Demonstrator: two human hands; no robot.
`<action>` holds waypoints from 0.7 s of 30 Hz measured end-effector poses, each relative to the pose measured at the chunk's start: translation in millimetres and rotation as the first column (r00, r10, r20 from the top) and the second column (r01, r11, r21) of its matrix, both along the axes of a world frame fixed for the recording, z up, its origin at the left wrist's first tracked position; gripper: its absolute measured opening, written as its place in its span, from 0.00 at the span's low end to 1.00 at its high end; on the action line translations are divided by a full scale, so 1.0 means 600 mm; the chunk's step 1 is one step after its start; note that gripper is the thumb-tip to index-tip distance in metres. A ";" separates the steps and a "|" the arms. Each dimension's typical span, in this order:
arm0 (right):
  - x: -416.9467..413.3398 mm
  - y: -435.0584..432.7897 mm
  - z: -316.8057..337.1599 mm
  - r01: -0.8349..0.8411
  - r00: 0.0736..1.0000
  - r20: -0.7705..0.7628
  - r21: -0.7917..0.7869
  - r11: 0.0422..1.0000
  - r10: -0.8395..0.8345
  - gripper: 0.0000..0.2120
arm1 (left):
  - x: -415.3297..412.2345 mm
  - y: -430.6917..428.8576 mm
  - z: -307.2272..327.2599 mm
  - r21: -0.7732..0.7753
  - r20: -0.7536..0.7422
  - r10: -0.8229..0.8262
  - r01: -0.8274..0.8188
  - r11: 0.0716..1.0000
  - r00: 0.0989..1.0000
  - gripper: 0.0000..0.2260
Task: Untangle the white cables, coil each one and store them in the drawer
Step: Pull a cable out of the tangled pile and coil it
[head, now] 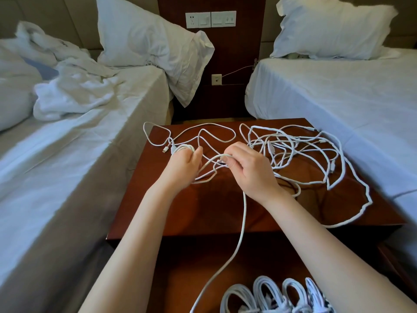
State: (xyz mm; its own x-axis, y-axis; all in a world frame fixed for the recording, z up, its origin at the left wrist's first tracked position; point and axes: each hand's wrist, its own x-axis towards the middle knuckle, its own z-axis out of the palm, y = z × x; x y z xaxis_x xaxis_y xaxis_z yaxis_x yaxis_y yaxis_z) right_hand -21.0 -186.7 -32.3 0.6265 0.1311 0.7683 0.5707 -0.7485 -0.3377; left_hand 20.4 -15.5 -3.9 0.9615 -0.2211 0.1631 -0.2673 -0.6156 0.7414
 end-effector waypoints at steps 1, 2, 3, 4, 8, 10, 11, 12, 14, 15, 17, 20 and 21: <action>0.000 0.001 0.001 0.011 1.000 0.024 0.000 1.000 -0.011 0.16 | -0.002 -0.002 0.000 0.027 0.013 -0.008 0.007 1.000 1.000 0.22; 0.000 0.002 0.003 0.023 0.999 0.046 -0.002 1.000 -0.023 0.16 | -0.004 -0.004 0.000 0.045 0.030 -0.014 0.013 0.999 0.999 0.22; 0.001 0.002 0.004 0.038 0.997 0.067 -0.008 0.999 -0.037 0.16 | -0.006 -0.005 -0.001 0.059 0.046 -0.019 0.016 0.998 0.999 0.22; 0.002 0.001 0.005 0.055 0.995 0.087 -0.018 0.998 -0.054 0.16 | -0.007 -0.006 -0.001 0.069 0.063 -0.025 0.021 0.997 0.998 0.21; 0.008 -0.004 0.002 0.139 0.983 0.136 -0.079 0.987 -0.127 0.12 | -0.011 -0.005 0.004 0.101 0.111 -0.050 0.039 0.994 0.993 0.21; 0.009 -0.005 0.000 0.184 0.974 0.153 -0.100 0.978 -0.168 0.12 | -0.012 -0.002 0.008 0.122 0.127 -0.064 0.049 0.991 0.990 0.21; 0.009 -0.006 0.000 0.202 0.969 0.163 -0.104 0.974 -0.184 0.12 | -0.013 -0.002 0.011 0.106 0.098 -0.089 0.079 0.991 0.991 0.22; 0.009 -0.006 0.000 0.217 0.965 0.171 -0.105 0.971 -0.197 0.12 | -0.014 -0.002 0.013 0.058 0.035 -0.134 0.132 0.989 0.990 0.23; 0.009 -0.008 0.003 0.239 0.959 0.185 -0.108 0.965 -0.216 0.10 | -0.019 -0.001 0.016 -0.095 -0.153 -0.272 0.260 0.961 0.950 0.26; 0.009 -0.009 0.005 0.244 0.956 0.191 -0.111 0.963 -0.221 0.10 | -0.021 -0.001 0.018 -0.177 -0.242 -0.351 0.314 0.933 0.904 0.27; 0.008 -0.010 0.008 0.232 0.959 0.191 -0.107 0.967 -0.209 0.12 | -0.023 0.004 0.022 -0.315 -0.356 -0.490 0.392 0.864 0.796 0.28; 0.006 -0.008 0.010 0.176 0.977 0.139 -0.094 0.980 -0.162 0.17 | -0.024 0.014 0.031 -0.454 -0.416 -0.641 0.464 0.761 0.645 0.24; 0.006 -0.006 0.010 0.153 0.983 0.118 -0.091 0.984 -0.142 0.19 | -0.024 0.018 0.035 -0.495 -0.417 -0.687 0.485 0.721 0.596 0.22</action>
